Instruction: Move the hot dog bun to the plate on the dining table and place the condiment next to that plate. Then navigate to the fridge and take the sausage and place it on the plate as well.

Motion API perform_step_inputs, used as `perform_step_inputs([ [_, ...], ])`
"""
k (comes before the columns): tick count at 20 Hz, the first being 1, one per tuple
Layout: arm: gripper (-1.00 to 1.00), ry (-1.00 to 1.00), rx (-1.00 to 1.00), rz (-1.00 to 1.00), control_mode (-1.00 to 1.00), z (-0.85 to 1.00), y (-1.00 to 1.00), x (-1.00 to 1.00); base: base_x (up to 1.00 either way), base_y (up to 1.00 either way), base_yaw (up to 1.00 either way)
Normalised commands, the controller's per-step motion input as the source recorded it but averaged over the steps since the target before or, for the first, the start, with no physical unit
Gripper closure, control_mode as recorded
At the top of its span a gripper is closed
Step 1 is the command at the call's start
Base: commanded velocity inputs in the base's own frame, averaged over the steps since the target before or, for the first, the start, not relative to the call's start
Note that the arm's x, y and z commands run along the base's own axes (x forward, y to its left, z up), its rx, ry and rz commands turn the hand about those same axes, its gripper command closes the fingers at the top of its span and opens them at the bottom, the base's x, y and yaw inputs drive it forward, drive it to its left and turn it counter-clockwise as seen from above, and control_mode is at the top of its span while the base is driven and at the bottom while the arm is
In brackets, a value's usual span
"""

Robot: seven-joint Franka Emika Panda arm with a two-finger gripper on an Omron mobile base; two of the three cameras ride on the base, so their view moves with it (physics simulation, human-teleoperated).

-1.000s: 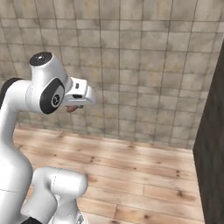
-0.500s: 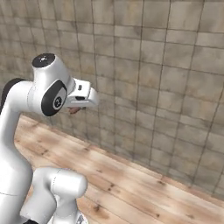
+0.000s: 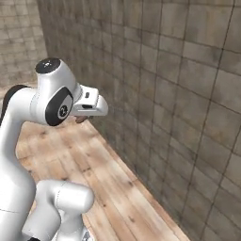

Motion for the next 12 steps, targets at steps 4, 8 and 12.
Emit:
perform_step_inputs([
  [4,1.00,0.00,0.00,0.00,1.00,0.00,0.00,0.00,0.95,-0.24,0.77],
  [8,1.00,0.00,0.00,0.00,1.00,0.00,0.00,0.00,0.92,-0.20,0.78],
  [12,1.00,0.00,0.00,0.00,1.00,0.00,0.00,0.00,0.92,-0.19,0.78],
])
